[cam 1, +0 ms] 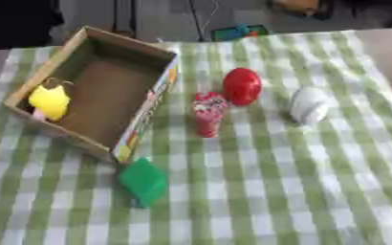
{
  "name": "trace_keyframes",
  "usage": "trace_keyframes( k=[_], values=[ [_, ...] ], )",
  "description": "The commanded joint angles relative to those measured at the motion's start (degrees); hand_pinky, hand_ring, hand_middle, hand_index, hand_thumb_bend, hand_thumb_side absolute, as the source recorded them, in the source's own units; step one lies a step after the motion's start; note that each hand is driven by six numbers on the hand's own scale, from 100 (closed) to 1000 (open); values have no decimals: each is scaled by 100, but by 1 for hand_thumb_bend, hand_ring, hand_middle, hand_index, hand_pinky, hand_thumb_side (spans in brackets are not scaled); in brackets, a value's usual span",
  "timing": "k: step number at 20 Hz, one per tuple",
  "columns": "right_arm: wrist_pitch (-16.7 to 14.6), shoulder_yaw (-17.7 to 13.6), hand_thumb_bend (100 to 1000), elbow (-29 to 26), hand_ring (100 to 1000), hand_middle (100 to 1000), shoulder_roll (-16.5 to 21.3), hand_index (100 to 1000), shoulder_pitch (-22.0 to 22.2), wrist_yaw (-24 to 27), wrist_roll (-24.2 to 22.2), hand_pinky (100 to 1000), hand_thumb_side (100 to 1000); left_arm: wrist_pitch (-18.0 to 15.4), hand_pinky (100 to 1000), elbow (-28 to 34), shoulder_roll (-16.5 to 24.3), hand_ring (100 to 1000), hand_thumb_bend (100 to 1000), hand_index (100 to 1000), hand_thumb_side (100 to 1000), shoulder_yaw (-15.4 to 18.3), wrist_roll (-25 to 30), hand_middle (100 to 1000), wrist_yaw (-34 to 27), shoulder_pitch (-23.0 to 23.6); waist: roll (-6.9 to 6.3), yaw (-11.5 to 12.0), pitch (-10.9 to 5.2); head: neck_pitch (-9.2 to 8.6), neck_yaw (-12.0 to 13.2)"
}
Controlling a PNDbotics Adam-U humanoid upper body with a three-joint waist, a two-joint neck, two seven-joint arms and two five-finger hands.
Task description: Pick up objects on the table and place them in the box.
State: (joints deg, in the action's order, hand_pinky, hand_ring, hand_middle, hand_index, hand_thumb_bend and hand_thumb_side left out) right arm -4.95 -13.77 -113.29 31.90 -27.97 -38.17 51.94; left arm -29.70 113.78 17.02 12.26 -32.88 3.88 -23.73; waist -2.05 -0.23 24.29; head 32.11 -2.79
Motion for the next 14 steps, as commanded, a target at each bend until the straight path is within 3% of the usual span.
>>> trace_keyframes(
  k=[1, 5, 6, 7, 8, 14],
  values=[
    [-147, -138, 100, -130, 735, 662, -38, 718, -73, 10, 3, 662, 748, -59, 696, 81, 19, 618, 100, 752, 1000, 86, -60, 732, -22, -75, 0, -6, -171, -36, -11],
    [-185, -143, 100, -130, 748, 675, -61, 725, -27, -1, 3, 667, 773, -50, 696, 81, 25, 618, 100, 753, 1000, 92, -89, 733, -18, -65, -4, -7, -175, -40, -16],
    [-159, -110, 100, -130, 783, 722, -27, 768, -5, -21, -25, 698, 897, -51, 695, 81, 31, 620, 100, 757, 1000, 89, -90, 736, -17, -66, 0, -5, -177, -39, -21],
    [-93, -62, 100, -130, 783, 722, 31, 768, 16, -59, -109, 698, 897, -51, 695, 81, 37, 620, 100, 757, 1000, 85, -90, 736, -18, -66, 4, 0, -181, -36, -29],
    [-20, -16, 100, -130, 813, 761, 105, 801, 25, -103, -218, 726, 998, -50, 696, 81, 45, 620, 100, 756, 1000, 81, -89, 736, -18, -65, 10, 3, -185, -35, -36],
    [537, 282, 236, -130, 847, 848, 1003, 885, -242, -540, -1729, 776, 1000, -29, 696, 81, 103, 619, 100, 754, 1000, 37, -48, 735, -31, -45, 72, 30, -243, 23, -163]
  ],
)
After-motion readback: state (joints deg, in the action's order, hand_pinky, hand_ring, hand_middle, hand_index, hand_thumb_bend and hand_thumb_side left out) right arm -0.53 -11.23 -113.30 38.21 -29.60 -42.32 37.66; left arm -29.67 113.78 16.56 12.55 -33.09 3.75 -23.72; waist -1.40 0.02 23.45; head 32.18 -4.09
